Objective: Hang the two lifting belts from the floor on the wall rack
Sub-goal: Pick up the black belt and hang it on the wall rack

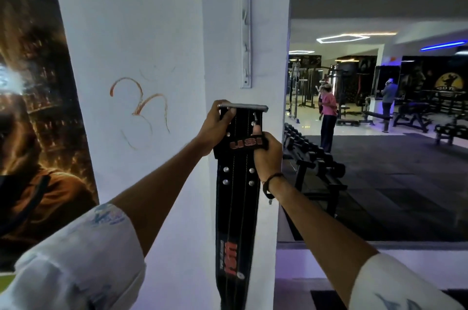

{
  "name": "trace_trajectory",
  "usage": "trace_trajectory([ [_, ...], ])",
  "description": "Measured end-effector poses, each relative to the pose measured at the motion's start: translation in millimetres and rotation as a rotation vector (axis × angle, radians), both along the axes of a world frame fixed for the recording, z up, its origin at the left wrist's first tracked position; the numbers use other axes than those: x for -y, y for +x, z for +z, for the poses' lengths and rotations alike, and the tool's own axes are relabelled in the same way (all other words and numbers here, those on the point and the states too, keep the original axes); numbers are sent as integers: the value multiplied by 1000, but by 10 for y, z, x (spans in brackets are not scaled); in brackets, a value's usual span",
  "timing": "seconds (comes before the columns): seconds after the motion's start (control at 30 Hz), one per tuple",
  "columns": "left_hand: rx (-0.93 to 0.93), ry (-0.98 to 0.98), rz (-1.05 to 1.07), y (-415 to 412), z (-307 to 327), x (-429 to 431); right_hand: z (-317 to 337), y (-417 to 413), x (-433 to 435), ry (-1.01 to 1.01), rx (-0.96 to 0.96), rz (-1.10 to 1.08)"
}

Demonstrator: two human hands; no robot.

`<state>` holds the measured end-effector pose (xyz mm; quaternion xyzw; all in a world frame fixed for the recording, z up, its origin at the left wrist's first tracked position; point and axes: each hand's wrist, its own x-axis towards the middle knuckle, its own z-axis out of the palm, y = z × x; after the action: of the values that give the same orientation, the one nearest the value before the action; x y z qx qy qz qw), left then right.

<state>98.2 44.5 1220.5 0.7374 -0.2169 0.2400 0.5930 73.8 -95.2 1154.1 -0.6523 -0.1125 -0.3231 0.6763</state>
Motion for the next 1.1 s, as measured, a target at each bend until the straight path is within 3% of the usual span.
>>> trace_trajectory([
  [0.1,-30,-92,-30,-19,2,-15,228,44,30,57,-4,49],
  [0.47,-28,-357,-28,-29,737,212,1035,164,217,-142,61,26],
  [0.73,35,-280,-12,-39,791,293,-545,-263,397,-273,-133,94],
  [0.83,20,-214,-52,-69,896,282,-128,-158,352,-285,-190,74],
  [0.97,69,0,-41,-80,983,214,788,-35,227,-156,-53,29],
  [1.1,108,-50,12,-67,1045,32,1136,59,68,-112,72,35],
])
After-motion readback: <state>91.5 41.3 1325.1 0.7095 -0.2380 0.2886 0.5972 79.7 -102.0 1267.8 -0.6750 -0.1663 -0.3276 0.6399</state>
